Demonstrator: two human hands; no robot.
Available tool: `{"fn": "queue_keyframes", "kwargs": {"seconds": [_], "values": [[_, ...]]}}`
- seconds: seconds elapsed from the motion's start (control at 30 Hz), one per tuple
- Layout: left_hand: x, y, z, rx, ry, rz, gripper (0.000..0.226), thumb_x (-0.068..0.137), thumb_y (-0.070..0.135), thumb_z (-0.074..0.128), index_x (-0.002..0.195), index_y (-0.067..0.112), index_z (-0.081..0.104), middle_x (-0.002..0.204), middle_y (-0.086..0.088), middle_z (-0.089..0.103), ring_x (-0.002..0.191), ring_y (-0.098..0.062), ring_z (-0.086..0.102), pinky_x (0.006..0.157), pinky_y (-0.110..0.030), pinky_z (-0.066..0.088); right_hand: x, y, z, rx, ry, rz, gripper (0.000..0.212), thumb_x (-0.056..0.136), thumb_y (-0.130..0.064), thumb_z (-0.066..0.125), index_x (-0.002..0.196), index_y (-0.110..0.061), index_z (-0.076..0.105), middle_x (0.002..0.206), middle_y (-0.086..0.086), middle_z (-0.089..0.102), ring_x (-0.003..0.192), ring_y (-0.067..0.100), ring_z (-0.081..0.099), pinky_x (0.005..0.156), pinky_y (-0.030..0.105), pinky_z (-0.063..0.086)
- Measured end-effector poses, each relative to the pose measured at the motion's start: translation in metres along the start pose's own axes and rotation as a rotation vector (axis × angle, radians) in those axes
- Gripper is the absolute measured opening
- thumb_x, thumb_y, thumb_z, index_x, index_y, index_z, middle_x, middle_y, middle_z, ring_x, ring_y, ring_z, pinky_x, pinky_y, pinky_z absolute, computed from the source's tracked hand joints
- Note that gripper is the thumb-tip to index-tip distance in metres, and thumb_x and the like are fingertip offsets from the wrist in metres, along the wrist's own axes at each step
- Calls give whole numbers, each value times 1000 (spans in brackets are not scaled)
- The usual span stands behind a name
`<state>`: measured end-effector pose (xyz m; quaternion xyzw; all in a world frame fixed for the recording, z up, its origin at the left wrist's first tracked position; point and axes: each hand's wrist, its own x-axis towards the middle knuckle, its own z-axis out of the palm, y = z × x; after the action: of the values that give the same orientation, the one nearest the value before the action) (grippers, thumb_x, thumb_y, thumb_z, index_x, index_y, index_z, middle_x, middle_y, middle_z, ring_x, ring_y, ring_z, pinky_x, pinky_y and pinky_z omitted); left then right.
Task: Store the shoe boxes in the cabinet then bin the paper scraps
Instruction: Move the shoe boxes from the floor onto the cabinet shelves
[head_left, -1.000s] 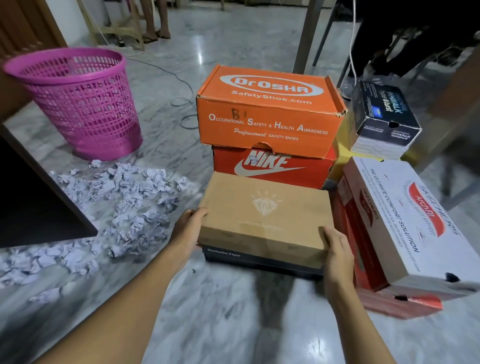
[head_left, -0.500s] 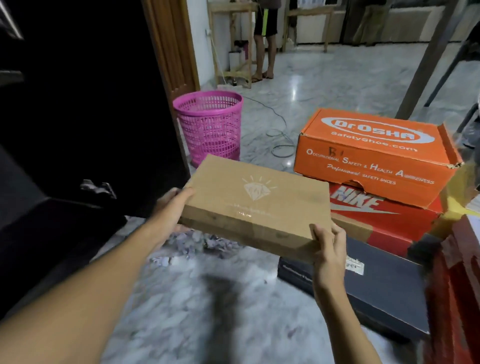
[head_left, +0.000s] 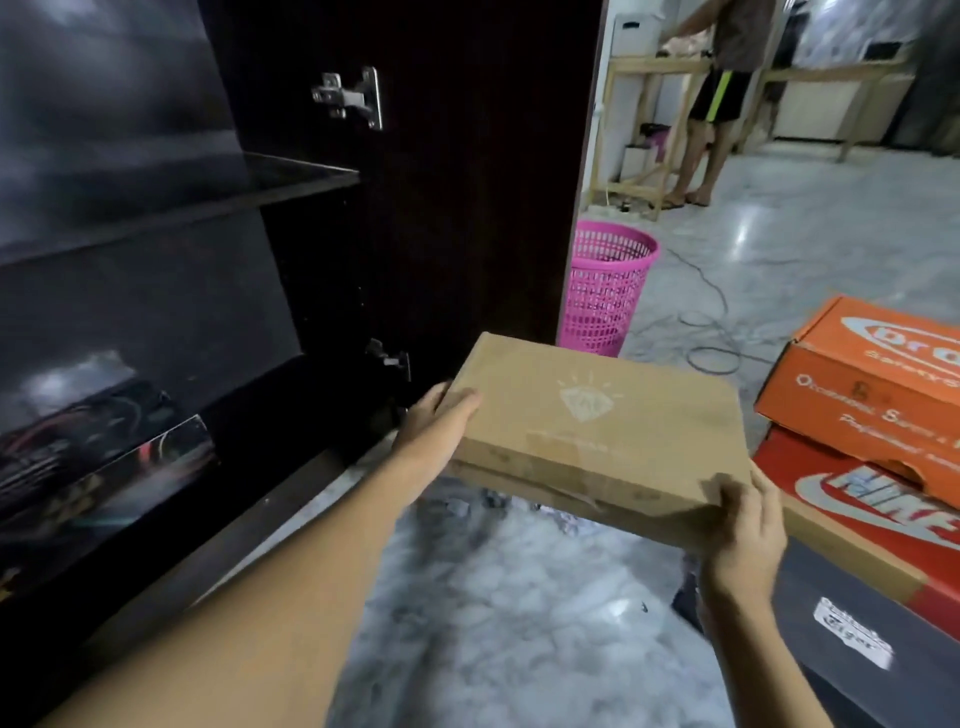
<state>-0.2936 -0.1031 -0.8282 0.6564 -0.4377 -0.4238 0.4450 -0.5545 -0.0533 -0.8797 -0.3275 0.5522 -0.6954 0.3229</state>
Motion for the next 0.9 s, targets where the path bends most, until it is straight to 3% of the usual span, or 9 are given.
{"fn": "queue_keyframes", "kwargs": {"seconds": [0.13, 0.23, 0.37, 0.47, 0.5, 0.57, 0.67, 0.77, 0.9], "values": [[-2, -2, -32, -90, 79, 24, 10, 91, 41, 55, 90, 37, 64, 96, 4, 69, 91, -21, 64, 81, -38, 51, -8, -10, 22, 21, -63, 8, 17, 99, -15, 45, 109, -13, 59, 99, -7, 57, 79, -9, 53, 65, 7, 41], [-1, -11, -68, -190, 259, 65, 14, 92, 32, 58, 83, 23, 65, 89, -4, 65, 84, -24, 60, 72, -33, 43, -14, -21, 68, 28, -179, 31, 17, 95, -22, 50, 108, -14, 59, 92, -7, 56, 79, 2, 51, 66, 16, 42], [-1, -21, -131, -274, 575, 99, 21, 89, 27, 62, 68, 25, 60, 86, 0, 59, 87, -19, 55, 74, -31, 44, -26, -44, 154, -5, -390, 44, 11, 96, -23, 49, 94, -18, 59, 85, -2, 54, 69, 1, 55, 62, 26, 43], [-4, -28, -173, -362, 771, 81, 8, 90, 21, 64, 88, 14, 67, 103, -12, 65, 106, -26, 59, 92, -36, 44, -37, -61, 216, -62, -556, 67, 17, 99, -26, 48, 103, -15, 61, 93, -1, 56, 81, 12, 56, 57, 17, 50], [-4, -31, -186, -422, 848, 59, 18, 91, 18, 65, 102, 4, 67, 111, -18, 65, 112, -30, 59, 92, -35, 44, -38, -63, 235, -78, -624, 73, 20, 100, -27, 48, 107, -16, 63, 98, 1, 59, 87, 16, 59, 62, 19, 54], [-8, -38, -209, -462, 948, 26, 38, 91, 20, 65, 119, -6, 61, 123, -22, 61, 120, -35, 54, 90, -28, 39, -43, -58, 271, -153, -758, 108, 23, 99, -32, 51, 112, -20, 66, 108, 8, 63, 97, 22, 60, 78, 37, 56], [-11, -57, -240, -404, 1089, 17, 73, 69, 53, 66, 114, -4, 65, 118, -24, 64, 115, -37, 57, 97, -33, 43, -60, -39, 314, -196, -895, 229, 22, 95, -36, 58, 107, -19, 68, 106, 11, 63, 89, 23, 60, 80, 49, 56], [-16, -73, -262, -302, 1210, -3, 77, 59, 49, 51, 109, -7, 67, 110, -26, 67, 106, -38, 60, 89, -35, 43, -81, -11, 353, -194, -976, 299, 14, 93, -36, 62, 89, -24, 68, 97, 6, 66, 86, 21, 61, 85, 46, 54], [-23, -98, -292, -130, 1248, 7, 70, 75, 48, 56, 121, -4, 60, 123, -25, 61, 115, -38, 56, 94, -37, 41, -117, 30, 405, -137, -990, 311, 21, 95, -32, 60, 104, -13, 58, 107, 10, 64, 106, 28, 61, 102, 47, 47]]}}
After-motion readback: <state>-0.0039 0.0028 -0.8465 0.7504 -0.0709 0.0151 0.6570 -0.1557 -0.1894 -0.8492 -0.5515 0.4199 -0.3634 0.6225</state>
